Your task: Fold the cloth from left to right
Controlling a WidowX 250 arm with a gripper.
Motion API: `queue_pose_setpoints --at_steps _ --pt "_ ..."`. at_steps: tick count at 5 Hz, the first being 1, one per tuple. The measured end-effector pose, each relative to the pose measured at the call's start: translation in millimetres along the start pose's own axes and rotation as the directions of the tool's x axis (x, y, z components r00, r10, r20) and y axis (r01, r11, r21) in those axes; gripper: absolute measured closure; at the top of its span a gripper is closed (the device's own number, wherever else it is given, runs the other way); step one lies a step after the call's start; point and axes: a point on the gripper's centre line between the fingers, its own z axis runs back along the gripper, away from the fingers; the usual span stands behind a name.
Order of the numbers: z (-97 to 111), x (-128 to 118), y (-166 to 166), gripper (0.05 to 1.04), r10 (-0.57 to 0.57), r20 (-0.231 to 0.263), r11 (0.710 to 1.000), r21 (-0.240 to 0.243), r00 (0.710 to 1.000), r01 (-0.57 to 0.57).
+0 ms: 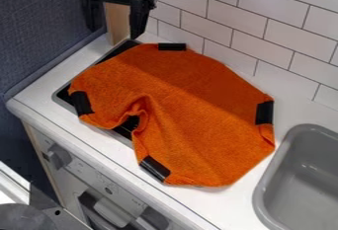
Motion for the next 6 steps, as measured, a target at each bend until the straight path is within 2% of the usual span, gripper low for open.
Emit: queue_pose_setpoints --at_steps 1,2,3,4,5,6 --pt "-8.3 -1.3 -0.7 0.084 0.008 -0.026 1.000 -0.007 1.000 -0.009" --pt "-13.4 -5.8 4.4 0.084 0.081 0.000 0.996 -0.049 0.997 -0.081" --pt "-10.1 -17.6 23.7 0.084 0.162 0.053 0.982 -0.104 0.985 -0.156" --pt "-17.9 -21.9 49.2 0.084 0.287 0.057 0.951 -0.135 0.956 -0.277" --pt "-34.1 -26.3 65.6 0.084 0.458 0.062 0.889 -0.066 0.887 -0.454" --pt "-61.5 -30.8 84.0 0.084 0.613 0.053 0.790 -0.030 0.789 -0.612"
